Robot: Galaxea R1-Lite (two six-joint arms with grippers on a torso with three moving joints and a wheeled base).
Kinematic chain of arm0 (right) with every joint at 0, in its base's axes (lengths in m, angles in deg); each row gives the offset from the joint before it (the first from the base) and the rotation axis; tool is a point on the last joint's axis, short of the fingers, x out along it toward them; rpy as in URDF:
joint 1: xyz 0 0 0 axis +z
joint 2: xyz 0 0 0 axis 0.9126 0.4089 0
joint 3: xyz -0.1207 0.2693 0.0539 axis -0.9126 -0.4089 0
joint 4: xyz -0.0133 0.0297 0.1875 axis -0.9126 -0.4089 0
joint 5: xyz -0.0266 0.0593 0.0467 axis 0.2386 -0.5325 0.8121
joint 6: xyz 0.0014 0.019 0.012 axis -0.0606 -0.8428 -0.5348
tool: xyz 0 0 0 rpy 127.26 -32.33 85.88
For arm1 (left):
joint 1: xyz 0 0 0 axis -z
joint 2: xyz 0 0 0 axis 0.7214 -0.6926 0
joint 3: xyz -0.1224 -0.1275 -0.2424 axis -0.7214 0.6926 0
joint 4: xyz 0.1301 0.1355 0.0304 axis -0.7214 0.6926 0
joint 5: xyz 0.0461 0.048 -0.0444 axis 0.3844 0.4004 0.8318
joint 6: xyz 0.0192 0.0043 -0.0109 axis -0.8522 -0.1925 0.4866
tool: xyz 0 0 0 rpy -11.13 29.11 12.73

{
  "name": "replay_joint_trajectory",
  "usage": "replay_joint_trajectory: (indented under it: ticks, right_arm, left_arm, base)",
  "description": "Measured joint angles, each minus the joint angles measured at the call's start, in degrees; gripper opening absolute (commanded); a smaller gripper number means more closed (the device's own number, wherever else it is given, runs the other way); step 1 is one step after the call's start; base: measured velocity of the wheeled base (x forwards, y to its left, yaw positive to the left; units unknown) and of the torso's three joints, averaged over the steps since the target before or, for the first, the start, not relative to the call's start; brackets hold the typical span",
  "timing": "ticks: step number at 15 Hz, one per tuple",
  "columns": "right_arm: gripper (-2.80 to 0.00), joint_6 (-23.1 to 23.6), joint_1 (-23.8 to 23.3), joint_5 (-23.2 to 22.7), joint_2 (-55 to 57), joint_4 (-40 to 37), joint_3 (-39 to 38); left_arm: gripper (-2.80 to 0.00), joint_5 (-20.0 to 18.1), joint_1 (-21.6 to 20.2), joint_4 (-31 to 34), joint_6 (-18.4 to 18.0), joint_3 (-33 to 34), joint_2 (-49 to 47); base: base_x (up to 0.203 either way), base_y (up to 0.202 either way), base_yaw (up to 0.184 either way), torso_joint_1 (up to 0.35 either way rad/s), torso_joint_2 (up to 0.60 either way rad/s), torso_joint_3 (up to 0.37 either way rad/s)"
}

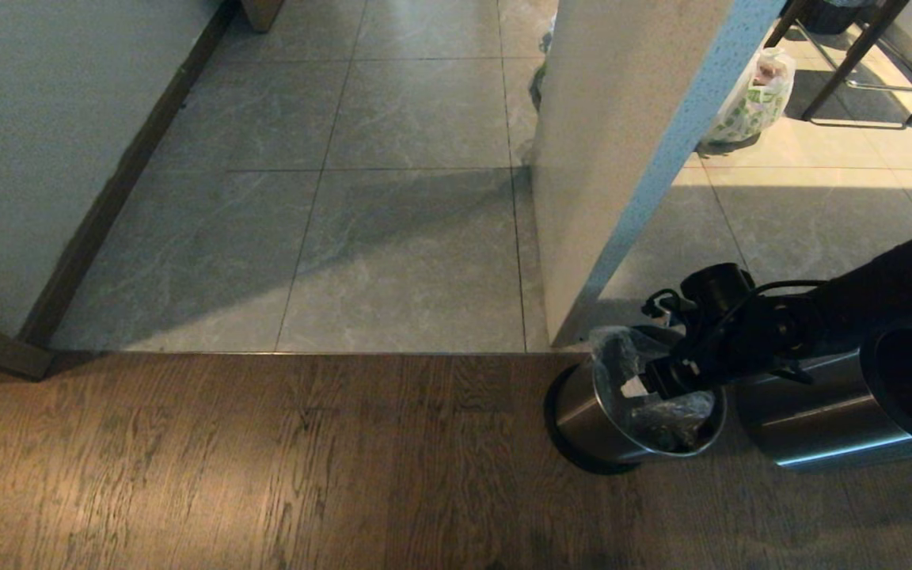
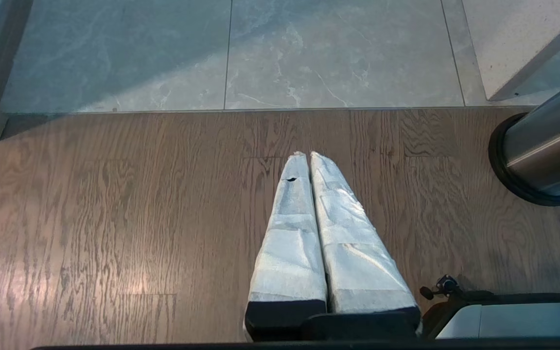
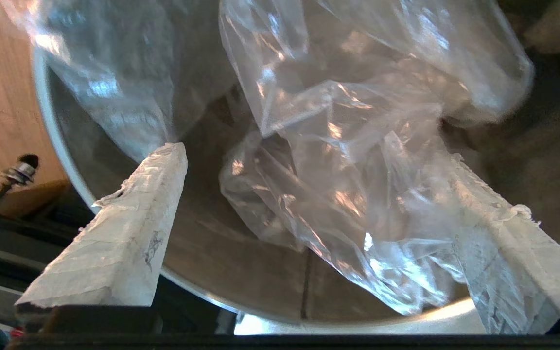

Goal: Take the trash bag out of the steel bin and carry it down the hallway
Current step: Pick up the trash bag

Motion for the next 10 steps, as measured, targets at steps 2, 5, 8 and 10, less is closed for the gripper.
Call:
replay_joint_trajectory:
  ticks: [2,5,8,10]
  right_arm:
    - [0.00,-1.1,0.0,-0.1,0.8,-0.2,0.7]
    - [0.00,-1.2,0.1,-0.1,1.5,-0.6,1.0]
    - [0.00,-2.5,0.1,-0.3,1.9,-0.8,1.0]
    - [0.00,-3.4,0.3,-0.4,2.1,-0.8,1.1]
  left_arm:
    - [-2.80,0.0,0.0,0.0,0.0,0.0,0.0]
    - [-2.80,0.0,0.0,0.0,0.0,0.0,0.0]
    - [-2.80,0.0,0.0,0.0,0.0,0.0,0.0]
    - [-2.80,0.0,0.0,0.0,0.0,0.0,0.0]
  base:
    - [0.000,0.000,0.000,0.000,0.00,0.000]
    - [0.000,0.000,0.000,0.000,0.00,0.000]
    - [0.000,0.000,0.000,0.000,0.00,0.000]
    - [0.000,0.000,0.000,0.000,0.00,0.000]
